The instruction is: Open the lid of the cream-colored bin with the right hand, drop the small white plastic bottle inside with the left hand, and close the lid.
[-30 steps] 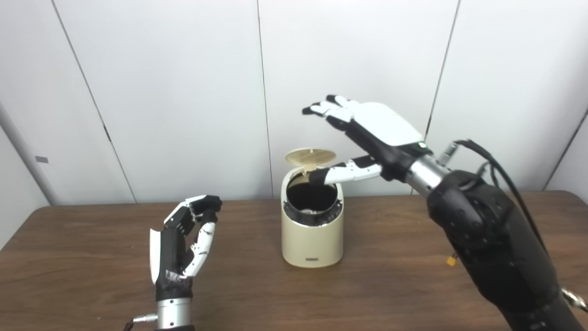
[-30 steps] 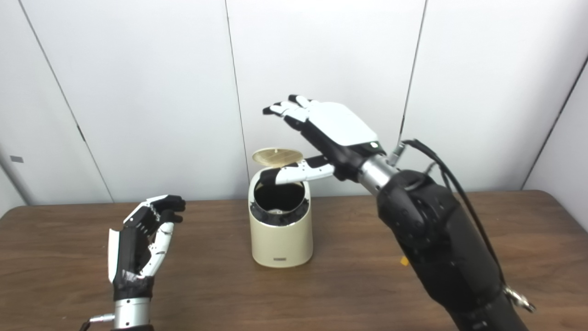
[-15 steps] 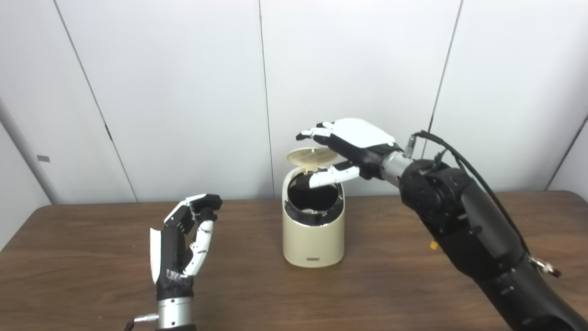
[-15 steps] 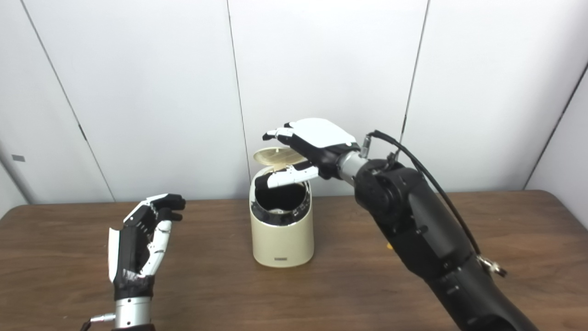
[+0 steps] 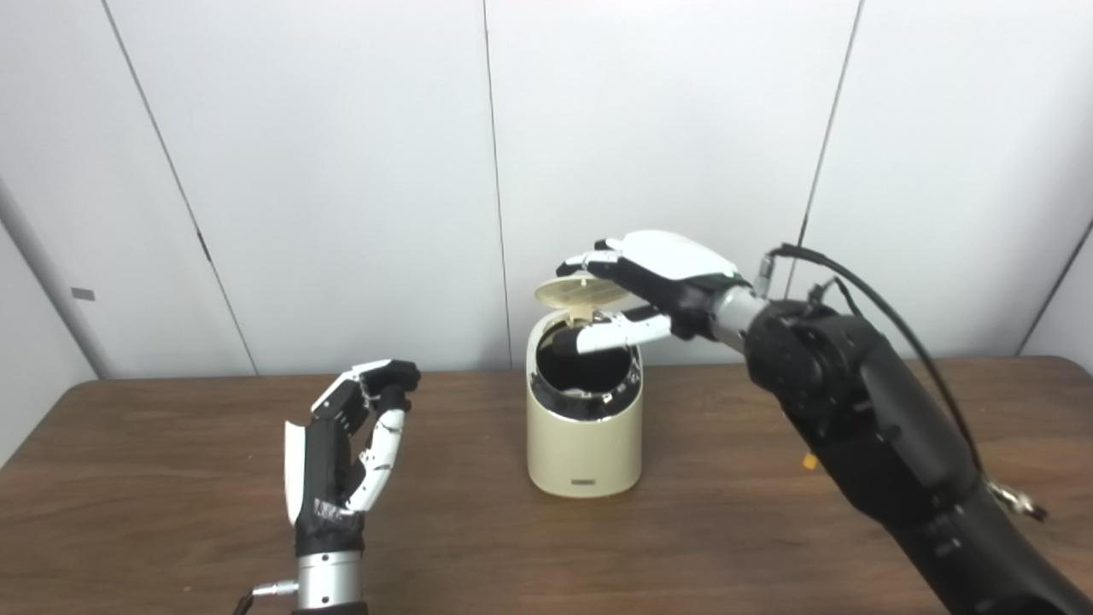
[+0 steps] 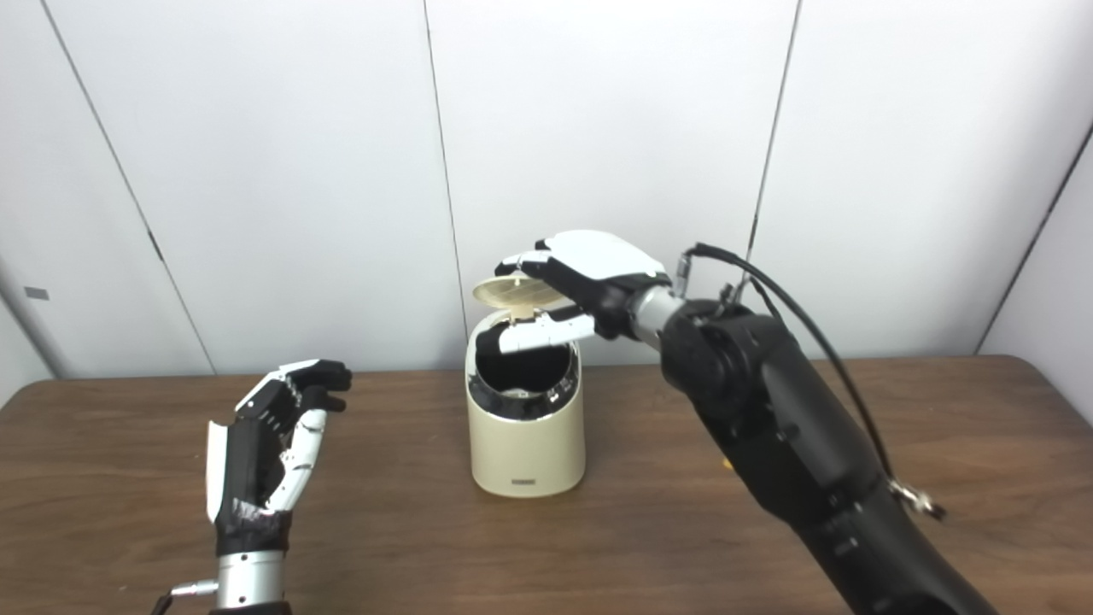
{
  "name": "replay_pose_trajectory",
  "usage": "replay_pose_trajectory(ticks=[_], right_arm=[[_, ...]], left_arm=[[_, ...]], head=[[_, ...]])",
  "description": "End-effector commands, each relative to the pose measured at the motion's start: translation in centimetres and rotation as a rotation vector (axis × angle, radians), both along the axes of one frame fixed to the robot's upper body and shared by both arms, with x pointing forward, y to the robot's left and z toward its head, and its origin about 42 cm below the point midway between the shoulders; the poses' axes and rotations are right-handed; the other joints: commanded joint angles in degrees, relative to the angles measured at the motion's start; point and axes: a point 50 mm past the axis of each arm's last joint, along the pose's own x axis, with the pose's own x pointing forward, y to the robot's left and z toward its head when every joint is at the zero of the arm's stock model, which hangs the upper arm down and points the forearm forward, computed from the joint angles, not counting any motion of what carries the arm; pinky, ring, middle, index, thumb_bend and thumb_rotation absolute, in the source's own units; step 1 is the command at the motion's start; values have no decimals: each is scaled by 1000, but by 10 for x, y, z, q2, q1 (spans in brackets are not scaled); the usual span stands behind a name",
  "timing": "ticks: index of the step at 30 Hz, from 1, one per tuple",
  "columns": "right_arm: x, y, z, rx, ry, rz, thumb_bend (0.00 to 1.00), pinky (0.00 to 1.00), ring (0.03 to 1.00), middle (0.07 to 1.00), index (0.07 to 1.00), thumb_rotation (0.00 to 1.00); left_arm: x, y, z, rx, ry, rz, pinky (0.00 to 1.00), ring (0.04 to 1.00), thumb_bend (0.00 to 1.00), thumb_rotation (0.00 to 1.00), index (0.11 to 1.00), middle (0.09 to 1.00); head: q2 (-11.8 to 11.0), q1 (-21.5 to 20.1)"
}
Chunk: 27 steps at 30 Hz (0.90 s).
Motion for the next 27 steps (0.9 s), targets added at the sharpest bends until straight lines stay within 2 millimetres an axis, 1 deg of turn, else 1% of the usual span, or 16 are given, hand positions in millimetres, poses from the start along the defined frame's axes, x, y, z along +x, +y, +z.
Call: replay_pose_trajectory(ticks=[1, 4, 6, 9, 13, 15, 17, 20, 27], right_arm=[[-8, -4, 18, 25, -66, 0, 896, 1000, 975, 918, 876, 1000], [-18, -6, 8, 35, -54, 9, 884, 1000, 979, 914, 877, 1000], [-24, -8, 2, 39, -48, 9, 898, 1000, 977, 911, 876, 1000], [-33, -11, -7, 56, -36, 12, 894, 977, 967, 906, 869, 1000], [-44, -13, -18, 94, -10, 21, 838, 990, 959, 901, 868, 1000], [-50, -14, -25, 112, 13, 25, 802, 998, 960, 905, 879, 1000], [-55, -15, -30, 124, 32, 23, 787, 1000, 964, 908, 885, 1000], [-60, -18, -35, 138, 52, 19, 782, 1000, 970, 908, 888, 1000], [-63, -21, -47, 137, 78, 10, 791, 1000, 976, 906, 886, 1000]], left_arm=[[4, -1, 18, 6, -70, -6, 540, 630, 347, 620, 619, 628], [3, -1, 19, 10, -68, -2, 541, 629, 348, 624, 617, 626], [2, -1, 20, 13, -67, -1, 542, 630, 355, 635, 618, 627], [0, -2, 22, 12, -66, -7, 542, 630, 354, 639, 617, 625], [-3, -3, 25, 12, -64, -9, 544, 632, 375, 652, 619, 627], [-4, -3, 26, 13, -65, -5, 537, 627, 367, 645, 616, 623], [-5, -2, 28, 14, -65, -5, 534, 626, 354, 634, 614, 622], [-6, -1, 29, 10, -63, -7, 538, 629, 343, 628, 615, 624], [-8, -1, 32, 6, -60, -3, 544, 629, 367, 653, 613, 621]], head=[[2, -1], [6, -1], [9, -2], [14, 1], [21, 4], [25, 4], [27, 4], [32, 4], [40, 6]])
